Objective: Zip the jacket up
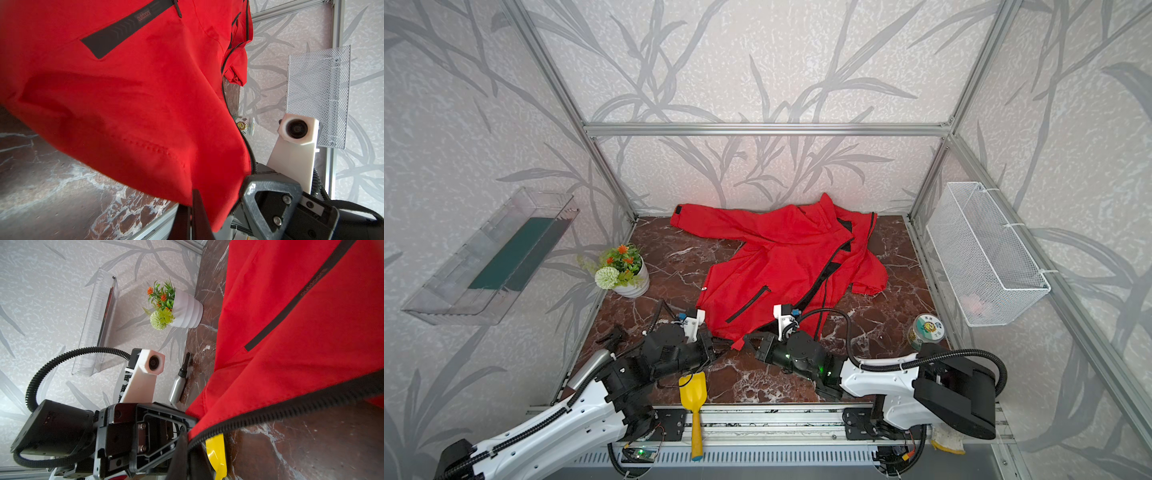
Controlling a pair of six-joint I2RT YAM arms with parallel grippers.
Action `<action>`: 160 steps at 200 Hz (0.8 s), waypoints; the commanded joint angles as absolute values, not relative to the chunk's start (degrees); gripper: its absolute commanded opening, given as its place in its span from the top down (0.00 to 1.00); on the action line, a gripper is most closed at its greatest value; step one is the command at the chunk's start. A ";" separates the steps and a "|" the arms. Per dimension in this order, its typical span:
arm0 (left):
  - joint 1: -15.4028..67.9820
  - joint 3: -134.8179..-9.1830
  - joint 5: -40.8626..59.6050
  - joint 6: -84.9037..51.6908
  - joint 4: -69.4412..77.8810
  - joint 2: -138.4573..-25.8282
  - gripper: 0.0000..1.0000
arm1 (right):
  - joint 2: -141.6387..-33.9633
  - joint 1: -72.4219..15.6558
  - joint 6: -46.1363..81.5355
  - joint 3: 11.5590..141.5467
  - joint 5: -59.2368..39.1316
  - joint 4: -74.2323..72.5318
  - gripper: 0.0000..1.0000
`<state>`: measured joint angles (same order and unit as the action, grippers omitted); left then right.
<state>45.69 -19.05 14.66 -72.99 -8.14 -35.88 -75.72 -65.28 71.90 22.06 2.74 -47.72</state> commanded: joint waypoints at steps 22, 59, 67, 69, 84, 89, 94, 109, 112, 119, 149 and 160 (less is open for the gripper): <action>45.73 -21.14 14.22 -72.75 -7.70 -35.23 1.00 | -77.87 -64.12 71.02 24.26 0.92 -50.48 1.00; 45.70 -20.94 14.94 -73.42 -6.35 -35.46 1.00 | -80.62 -63.51 71.67 24.38 -0.17 -52.73 1.00; 45.74 -20.64 15.00 -73.88 -5.72 -35.23 1.00 | -81.22 -63.48 71.74 24.65 -0.55 -52.90 1.00; 45.65 -20.56 15.02 -73.95 -5.60 -35.22 1.00 | -81.32 -63.51 71.77 24.69 -0.62 -52.95 1.00; 45.75 -20.12 14.88 -74.59 -4.80 -34.84 1.00 | -82.36 -63.47 71.98 24.96 -0.97 -53.47 1.00; 45.74 -20.10 14.86 -74.68 -4.59 -34.72 1.00 | -82.66 -63.46 72.17 24.96 -1.18 -53.93 1.00; 45.72 -20.19 14.85 -74.71 -4.43 -34.61 1.00 | -82.94 -63.50 72.32 24.96 -1.19 -54.32 1.00; 45.68 -20.26 14.68 -74.71 -4.18 -34.58 1.00 | -83.76 -63.50 72.51 25.20 -1.66 -54.82 1.00; 45.68 -20.30 14.76 -74.71 -4.07 -34.67 1.00 | -83.95 -63.47 72.60 25.29 -1.73 -54.91 1.00; 45.69 -20.38 14.97 -74.62 -3.63 -34.82 1.00 | -84.32 -63.49 72.55 25.48 -2.12 -55.06 1.00; 45.68 -20.55 15.34 -74.14 -3.46 -35.66 1.00 | -85.75 -63.46 72.98 25.93 -2.88 -56.41 1.00; 45.62 -20.26 15.36 -74.33 -3.18 -35.62 1.00 | -85.84 -63.47 73.10 25.83 -2.90 -56.51 1.00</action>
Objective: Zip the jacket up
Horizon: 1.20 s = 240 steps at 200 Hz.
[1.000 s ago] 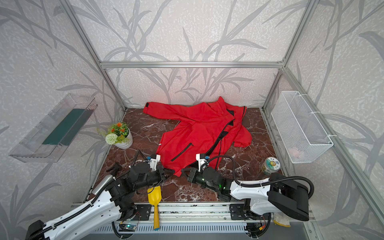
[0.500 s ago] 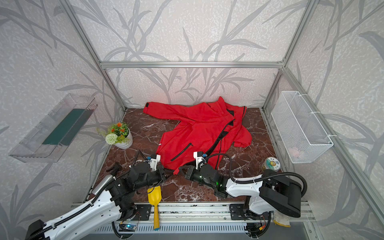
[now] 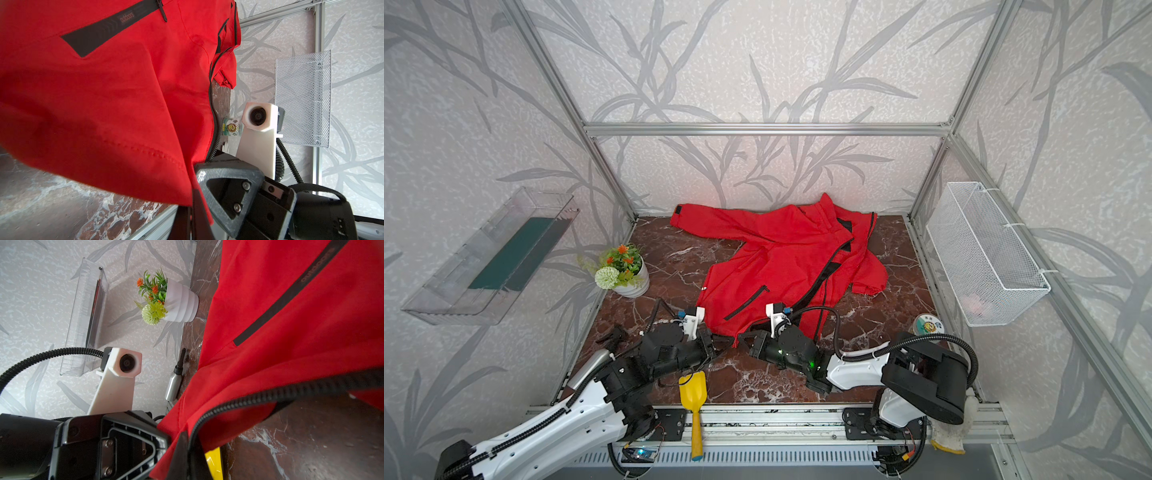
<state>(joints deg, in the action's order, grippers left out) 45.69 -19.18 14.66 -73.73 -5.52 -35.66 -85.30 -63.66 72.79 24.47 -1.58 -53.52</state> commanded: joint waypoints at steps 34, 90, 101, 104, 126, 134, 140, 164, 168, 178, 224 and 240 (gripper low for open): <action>45.63 -20.16 14.99 -74.42 -2.24 -35.77 0.97 | -85.94 -63.38 73.47 25.49 -2.78 -56.31 1.00; 45.67 -19.85 15.16 -74.84 -1.41 -36.28 0.92 | -87.25 -63.39 74.01 25.56 -3.52 -58.06 1.00; 45.62 -19.70 15.12 -74.89 -1.19 -36.13 0.91 | -87.36 -63.39 73.99 25.70 -3.60 -58.18 1.00; 45.62 -19.79 15.16 -74.86 -1.15 -36.02 0.90 | -87.31 -63.42 74.00 25.67 -3.60 -58.18 1.00; 45.58 -20.12 15.10 -74.38 -1.65 -35.95 0.87 | -87.45 -63.40 74.04 25.58 -3.69 -58.36 1.00; 45.58 -20.03 15.20 -74.38 -1.54 -35.99 0.85 | -87.54 -63.37 74.05 25.58 -3.83 -58.36 1.00; 45.62 -19.87 15.36 -74.41 -1.57 -35.90 0.84 | -87.54 -63.38 74.09 25.58 -3.87 -58.44 1.00; 45.53 -19.35 15.41 -74.70 -1.39 -35.53 0.76 | -87.71 -63.37 74.10 25.64 -3.96 -58.52 1.00; 45.59 -19.30 15.44 -74.71 -1.37 -35.48 0.75 | -87.78 -63.39 74.14 25.66 -4.08 -58.61 1.00; 45.60 -19.15 15.41 -74.79 -1.32 -35.26 0.73 | -87.74 -63.43 74.15 25.74 -4.13 -58.71 1.00; 45.59 -18.92 15.46 -74.69 -2.11 -34.43 0.68 | -88.15 -63.39 74.63 25.65 -4.09 -59.15 1.00; 45.56 -18.47 15.51 -74.71 -2.39 -34.06 0.64 | -88.41 -63.44 74.88 25.49 -4.05 -60.17 1.00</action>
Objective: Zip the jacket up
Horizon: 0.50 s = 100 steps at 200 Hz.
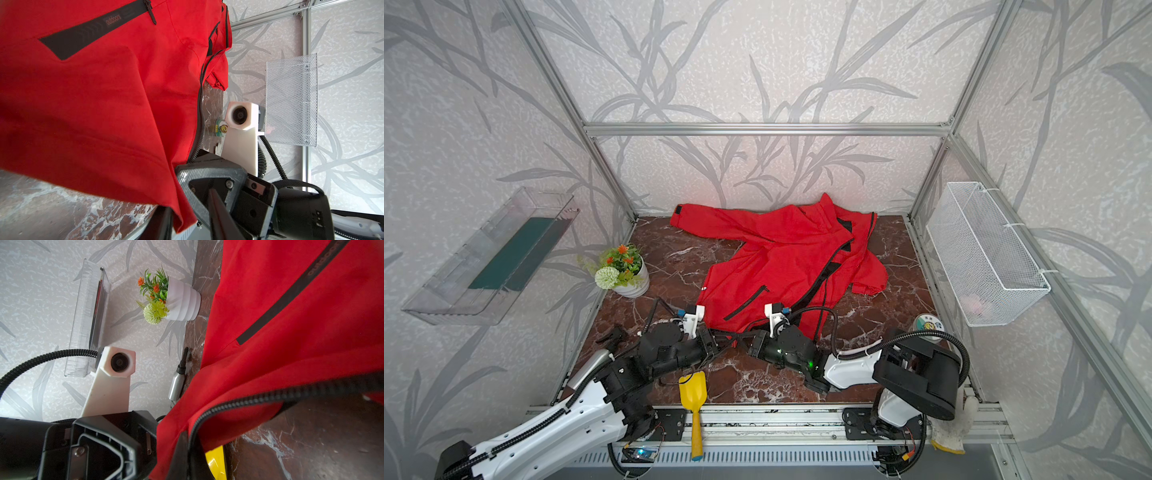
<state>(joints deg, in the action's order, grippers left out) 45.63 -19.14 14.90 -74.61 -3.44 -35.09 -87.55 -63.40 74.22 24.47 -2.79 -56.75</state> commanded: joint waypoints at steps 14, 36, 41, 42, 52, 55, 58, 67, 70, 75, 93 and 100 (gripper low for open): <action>45.59 -18.09 15.50 -74.78 -2.47 -33.67 0.63 | -88.51 -63.40 75.22 25.44 -3.96 -60.90 1.00; 45.53 -17.92 15.34 -74.70 -3.34 -33.13 0.62 | -88.42 -63.33 75.15 25.71 -3.95 -60.87 1.00; 45.54 -17.86 15.27 -74.69 -3.49 -32.98 0.62 | -88.42 -63.41 75.17 25.82 -3.96 -60.59 1.00; 45.58 -17.86 15.28 -74.64 -3.46 -32.97 0.62 | -88.42 -63.39 75.20 25.83 -3.96 -60.58 1.00; 45.55 -17.79 15.29 -74.46 -3.68 -32.84 0.63 | -88.50 -63.37 75.23 25.93 -4.04 -60.52 1.00; 45.61 -17.84 15.29 -74.39 -3.81 -32.78 0.62 | -88.55 -63.37 75.37 25.93 -4.00 -60.55 1.00; 45.60 -17.86 15.38 -74.32 -4.02 -32.71 0.62 | -88.59 -63.41 75.39 25.97 -3.96 -60.63 1.00; 45.64 -17.77 15.46 -74.20 -4.33 -32.70 0.61 | -88.76 -63.43 75.53 26.02 -3.99 -60.97 1.00; 45.60 -17.81 15.52 -74.14 -4.42 -32.61 0.61 | -88.75 -63.39 75.50 26.06 -4.00 -61.04 1.00; 45.57 -17.73 15.61 -74.18 -4.49 -32.53 0.61 | -88.81 -63.38 75.67 26.06 -4.05 -61.08 1.00; 45.61 -17.41 15.54 -74.17 -4.92 -32.34 0.61 | -89.50 -63.44 75.85 26.71 -4.99 -60.80 1.00; 45.65 -17.40 15.42 -74.18 -4.84 -32.26 0.61 | -89.86 -63.38 75.94 26.78 -5.27 -61.13 1.00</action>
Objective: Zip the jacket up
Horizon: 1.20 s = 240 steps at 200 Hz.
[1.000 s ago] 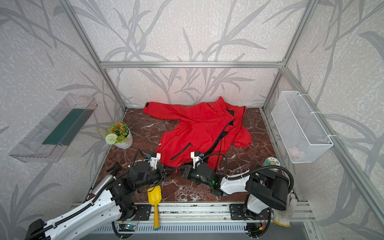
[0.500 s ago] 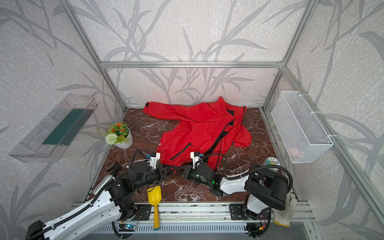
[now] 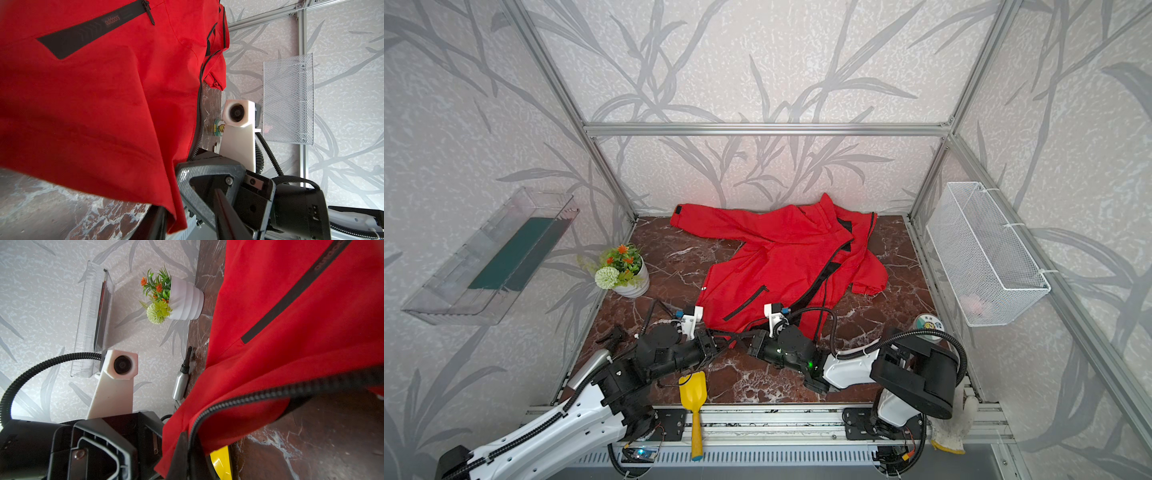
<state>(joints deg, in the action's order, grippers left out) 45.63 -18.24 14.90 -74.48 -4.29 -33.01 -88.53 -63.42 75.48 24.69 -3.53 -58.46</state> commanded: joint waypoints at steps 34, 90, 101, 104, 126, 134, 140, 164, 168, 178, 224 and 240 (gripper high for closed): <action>45.68 -17.31 15.65 -74.26 -4.87 -32.37 0.62 | -92.24 -63.35 77.20 26.03 -4.48 -66.39 1.00; 45.62 -17.04 15.43 -74.53 -4.92 -32.34 0.86 | -94.71 -63.17 78.27 26.43 -5.17 -68.74 1.00; 45.61 -17.01 15.21 -74.42 -5.11 -32.41 0.92 | -94.83 -63.24 78.23 26.54 -5.33 -68.77 1.00; 45.59 -17.05 15.08 -74.40 -5.23 -32.43 0.93 | -94.81 -63.20 78.22 26.54 -5.28 -68.81 1.00; 45.53 -17.13 14.63 -74.15 -5.31 -32.97 1.00 | -94.28 -63.18 77.96 26.45 -5.44 -68.33 1.00; 45.53 -17.37 14.65 -73.88 -5.58 -33.16 1.00 | -93.78 -63.10 77.68 26.29 -5.47 -67.83 1.00; 45.58 -17.42 14.55 -73.66 -5.91 -33.34 1.00 | -93.29 -62.98 77.46 26.11 -5.41 -67.41 1.00; 45.57 -17.62 14.60 -73.30 -6.65 -33.83 1.00 | -89.26 -62.35 76.59 24.76 -4.77 -64.05 0.81; 45.54 -17.54 14.61 -73.30 -6.63 -33.81 1.00 | -88.36 -62.16 76.30 24.54 -4.63 -62.96 0.75; 45.54 -17.64 14.43 -73.09 -6.78 -33.83 1.00 | -85.12 -61.74 75.54 24.07 -4.16 -58.95 0.63; 45.04 -18.52 13.30 -71.50 -6.11 -36.45 1.00 | -64.02 -60.36 72.07 21.82 3.24 -28.61 0.36; 44.97 -19.12 13.80 -71.06 -5.31 -38.48 1.00 | -55.22 -59.11 71.47 21.39 5.24 -17.52 0.33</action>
